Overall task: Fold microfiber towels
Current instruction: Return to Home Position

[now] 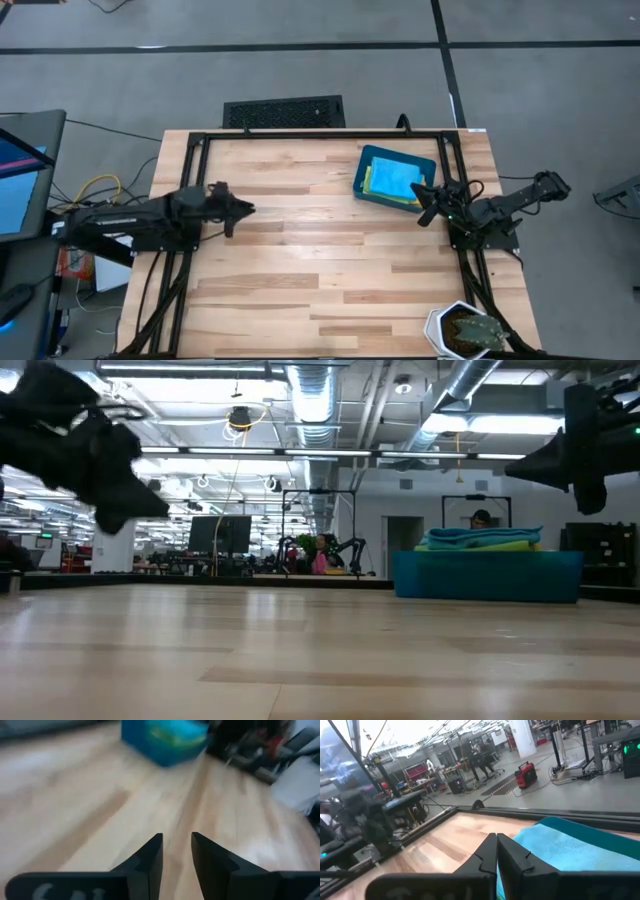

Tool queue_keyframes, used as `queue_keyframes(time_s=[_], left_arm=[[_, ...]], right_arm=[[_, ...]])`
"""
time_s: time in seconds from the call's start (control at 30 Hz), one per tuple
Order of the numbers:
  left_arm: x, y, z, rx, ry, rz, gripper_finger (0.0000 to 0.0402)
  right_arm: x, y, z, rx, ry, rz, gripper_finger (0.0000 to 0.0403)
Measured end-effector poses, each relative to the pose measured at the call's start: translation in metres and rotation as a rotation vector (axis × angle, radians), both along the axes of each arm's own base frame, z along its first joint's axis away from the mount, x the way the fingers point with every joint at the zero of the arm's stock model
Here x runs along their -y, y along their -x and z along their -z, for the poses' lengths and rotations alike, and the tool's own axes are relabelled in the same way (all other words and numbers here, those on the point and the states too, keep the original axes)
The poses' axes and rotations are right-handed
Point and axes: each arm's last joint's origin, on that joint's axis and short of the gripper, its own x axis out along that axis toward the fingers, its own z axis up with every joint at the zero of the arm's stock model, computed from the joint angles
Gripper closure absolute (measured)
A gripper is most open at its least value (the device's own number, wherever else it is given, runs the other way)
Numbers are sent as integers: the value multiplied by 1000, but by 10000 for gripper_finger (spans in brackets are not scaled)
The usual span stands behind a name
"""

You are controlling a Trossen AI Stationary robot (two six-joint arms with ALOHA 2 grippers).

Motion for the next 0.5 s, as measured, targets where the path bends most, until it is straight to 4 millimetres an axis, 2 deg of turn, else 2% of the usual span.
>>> queue_keyframes(time_s=[0.1,0.23,0.5], left_arm=[[7,8,-19,164,-54,20,308],[14,16,-33,332,-65,85,308],[21,16,-32,319,-48,170,308]], right_arm=[[0,0,0,-5,2,-1,367],[0,0,0,-1,0,-2,367],[0,-1,2,-21,9,-7,367]])
